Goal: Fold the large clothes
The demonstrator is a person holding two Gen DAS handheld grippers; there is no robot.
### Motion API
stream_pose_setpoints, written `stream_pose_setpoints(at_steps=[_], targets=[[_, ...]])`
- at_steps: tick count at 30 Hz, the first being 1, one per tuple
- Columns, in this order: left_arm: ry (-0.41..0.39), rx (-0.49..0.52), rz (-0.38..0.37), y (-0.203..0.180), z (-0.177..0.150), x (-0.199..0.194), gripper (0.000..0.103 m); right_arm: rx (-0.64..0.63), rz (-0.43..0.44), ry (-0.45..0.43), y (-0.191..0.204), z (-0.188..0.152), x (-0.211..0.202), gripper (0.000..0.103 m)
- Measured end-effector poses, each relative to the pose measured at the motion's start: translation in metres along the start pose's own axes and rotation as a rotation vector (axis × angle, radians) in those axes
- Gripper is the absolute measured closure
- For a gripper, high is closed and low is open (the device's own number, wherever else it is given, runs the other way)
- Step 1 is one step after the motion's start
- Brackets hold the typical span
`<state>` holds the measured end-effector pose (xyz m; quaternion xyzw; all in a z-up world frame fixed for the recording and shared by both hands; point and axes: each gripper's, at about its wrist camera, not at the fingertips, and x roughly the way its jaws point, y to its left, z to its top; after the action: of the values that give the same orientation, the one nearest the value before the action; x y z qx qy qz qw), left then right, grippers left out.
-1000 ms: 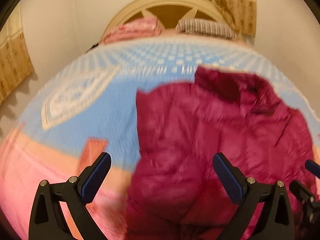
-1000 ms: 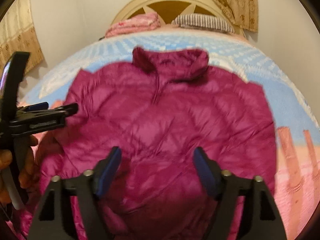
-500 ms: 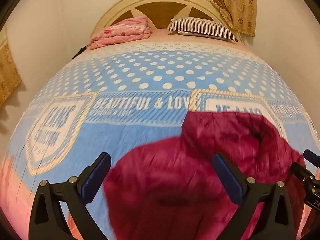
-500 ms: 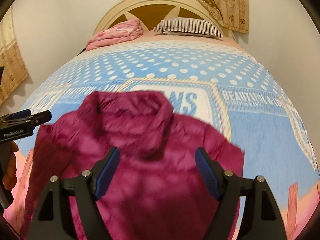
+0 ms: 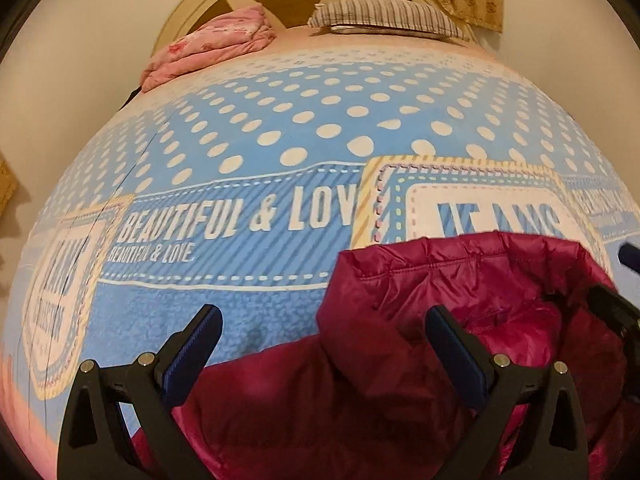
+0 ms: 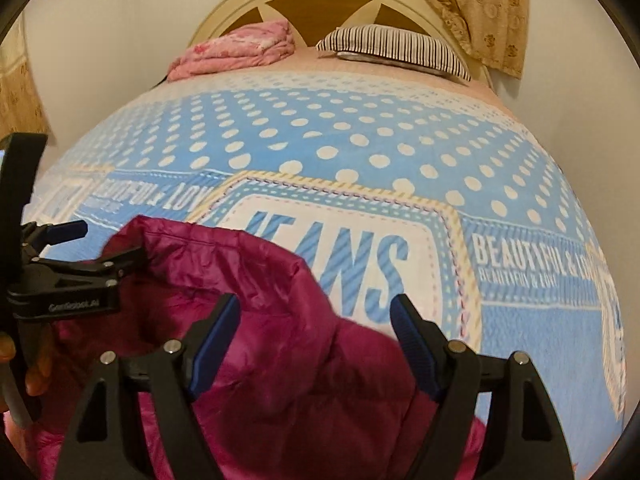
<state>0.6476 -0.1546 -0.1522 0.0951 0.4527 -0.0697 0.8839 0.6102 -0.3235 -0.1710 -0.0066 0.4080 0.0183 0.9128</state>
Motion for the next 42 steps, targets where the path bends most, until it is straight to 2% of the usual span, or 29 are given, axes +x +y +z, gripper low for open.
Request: stream_pose_setpoints(at_steps=[1, 3, 4, 6, 7, 9, 11, 15, 18, 22, 28, 32, 37, 40, 41, 42], targets=[[-0.005, 0.011, -0.011, -0.002, -0.001, 0.000, 0.010, -0.008, -0.002, 0.007, -0.001, 0.000, 0.004, 0.024], [0.008, 0.028, -0.040, -0.005, -0.002, 0.002, 0.037, -0.023, -0.001, 0.023, -0.002, 0.000, 0.012, 0.031], [0.018, 0.035, -0.054, -0.007, -0.003, 0.003, 0.043, -0.026, -0.001, 0.030, -0.003, 0.000, 0.015, 0.034], [0.033, 0.058, -0.074, -0.011, -0.006, 0.004, 0.073, -0.017, 0.008, 0.044, -0.006, -0.003, 0.019, 0.052], [0.028, 0.069, -0.063, -0.012, -0.007, 0.002, 0.077, -0.011, 0.014, 0.053, -0.008, -0.005, 0.021, 0.057], [0.006, 0.076, -0.052, -0.011, -0.009, -0.004, 0.086, -0.021, 0.006, 0.054, -0.009, -0.009, 0.021, 0.076], [-0.029, 0.074, -0.071, -0.006, -0.012, -0.017, 0.088, -0.045, -0.009, 0.036, -0.006, -0.014, 0.013, 0.082], [-0.081, 0.047, -0.110, 0.005, -0.023, -0.045, 0.089, -0.062, -0.025, 0.003, -0.006, -0.022, -0.004, 0.085], [-0.088, 0.038, -0.134, 0.010, -0.036, -0.055, 0.089, -0.059, -0.036, -0.014, -0.009, -0.031, -0.012, 0.086], [-0.084, 0.066, -0.120, 0.008, -0.060, -0.056, 0.091, -0.043, -0.041, -0.012, -0.015, -0.051, -0.013, 0.087], [-0.044, 0.049, -0.119, 0.012, -0.091, -0.042, 0.091, -0.044, -0.042, -0.016, -0.017, -0.070, -0.017, 0.090], [-0.036, 0.041, -0.117, 0.013, -0.100, -0.035, 0.091, -0.074, -0.056, 0.009, -0.014, -0.080, -0.011, 0.091], [-0.053, 0.003, -0.144, 0.017, -0.102, -0.053, 0.088, -0.107, -0.085, 0.007, -0.012, -0.090, -0.007, 0.091], [-0.125, -0.025, -0.153, 0.026, -0.101, -0.078, 0.079, -0.102, -0.084, 0.004, -0.013, -0.091, -0.005, 0.091], [-0.147, -0.032, -0.152, 0.029, -0.101, -0.085, 0.062, -0.102, -0.083, 0.004, -0.013, -0.092, -0.005, 0.091], [-0.182, -0.053, -0.137, 0.033, -0.099, -0.095, 0.038, -0.101, -0.083, 0.003, -0.013, -0.092, -0.004, 0.091]])
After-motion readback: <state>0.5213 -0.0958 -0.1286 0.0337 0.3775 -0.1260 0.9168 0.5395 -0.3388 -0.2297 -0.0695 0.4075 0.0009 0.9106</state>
